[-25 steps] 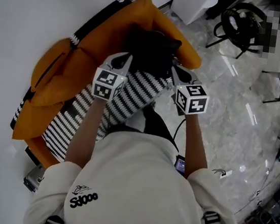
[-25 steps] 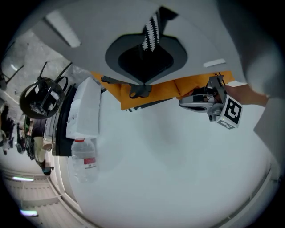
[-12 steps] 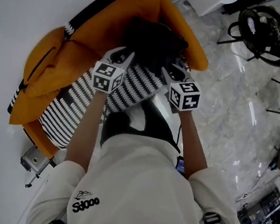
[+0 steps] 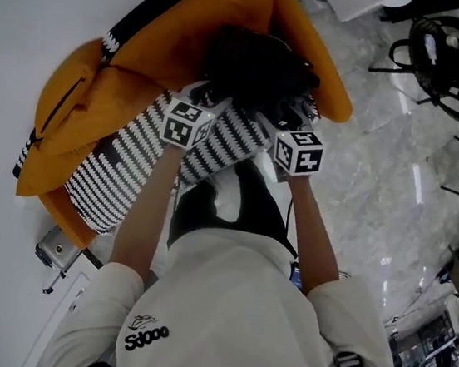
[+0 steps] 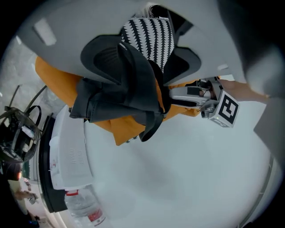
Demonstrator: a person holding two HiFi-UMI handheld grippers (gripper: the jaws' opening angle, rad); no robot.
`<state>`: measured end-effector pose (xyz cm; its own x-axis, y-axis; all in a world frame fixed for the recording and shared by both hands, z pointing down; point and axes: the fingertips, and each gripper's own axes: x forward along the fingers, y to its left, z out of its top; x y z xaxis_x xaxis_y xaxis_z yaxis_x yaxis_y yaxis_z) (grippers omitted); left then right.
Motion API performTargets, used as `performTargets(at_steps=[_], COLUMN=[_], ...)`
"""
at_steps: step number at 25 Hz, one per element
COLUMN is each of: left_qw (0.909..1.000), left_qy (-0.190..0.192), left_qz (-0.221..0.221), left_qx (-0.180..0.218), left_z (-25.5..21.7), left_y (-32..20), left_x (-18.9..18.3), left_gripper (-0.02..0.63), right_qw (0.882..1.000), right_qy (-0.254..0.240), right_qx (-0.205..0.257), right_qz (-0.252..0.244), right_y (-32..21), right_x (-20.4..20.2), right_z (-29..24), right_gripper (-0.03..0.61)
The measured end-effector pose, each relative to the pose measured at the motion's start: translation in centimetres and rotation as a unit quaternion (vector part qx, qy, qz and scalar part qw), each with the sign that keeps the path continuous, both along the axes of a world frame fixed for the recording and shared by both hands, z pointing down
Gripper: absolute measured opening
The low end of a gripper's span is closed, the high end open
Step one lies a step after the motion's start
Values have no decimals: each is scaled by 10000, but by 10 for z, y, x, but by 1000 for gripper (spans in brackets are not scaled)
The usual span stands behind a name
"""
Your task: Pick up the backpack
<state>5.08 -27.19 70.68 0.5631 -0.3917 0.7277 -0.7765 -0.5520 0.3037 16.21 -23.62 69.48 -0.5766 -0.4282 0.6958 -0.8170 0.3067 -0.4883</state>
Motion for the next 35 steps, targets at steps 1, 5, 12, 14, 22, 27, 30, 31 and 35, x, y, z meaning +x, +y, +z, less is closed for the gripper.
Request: performTargets(at_steps=[1, 5, 12, 14, 22, 27, 30, 31, 35], left_qw=[10000, 9997, 9994, 9991, 9989, 9992, 9993, 9993, 9993], left_qy=[12, 28, 91, 128, 175, 82, 121, 151, 224], left_qz=[-68, -211, -136, -187, -276, -229, -220, -214, -131], left_qx=[-18, -71, -306, -350, -334, -323, -287, -276, -257], left_z=[4, 18, 42, 46, 50, 44, 40, 39, 36], left_y=[-3, -11, -19, -23, -21, -14, -3, 2, 24], left_x=[-1, 4, 20, 19, 16, 17, 15, 14, 7], left_gripper=[248, 276, 305, 292, 258, 215, 175, 164, 138], right_qw=[10000, 9999, 9995, 9994, 9967, 9951, 9953, 9954, 9957], right_qy=[-2, 109, 193, 190, 648, 828, 855, 863, 874], right_qx=[-26, 1, 160, 289, 182, 108, 97, 95, 50], right_qz=[-25, -100, -187, -41, 457, 524, 454, 416, 293], right_y=[-2, -12, -27, -32, -32, -25, -16, -12, 5], right_x=[-1, -3, -2, -3, -3, 2, 2, 1, -4], right_z=[5, 20, 32, 34, 39, 36, 35, 36, 39], right_gripper=[281, 305, 313, 313, 271, 221, 198, 193, 172])
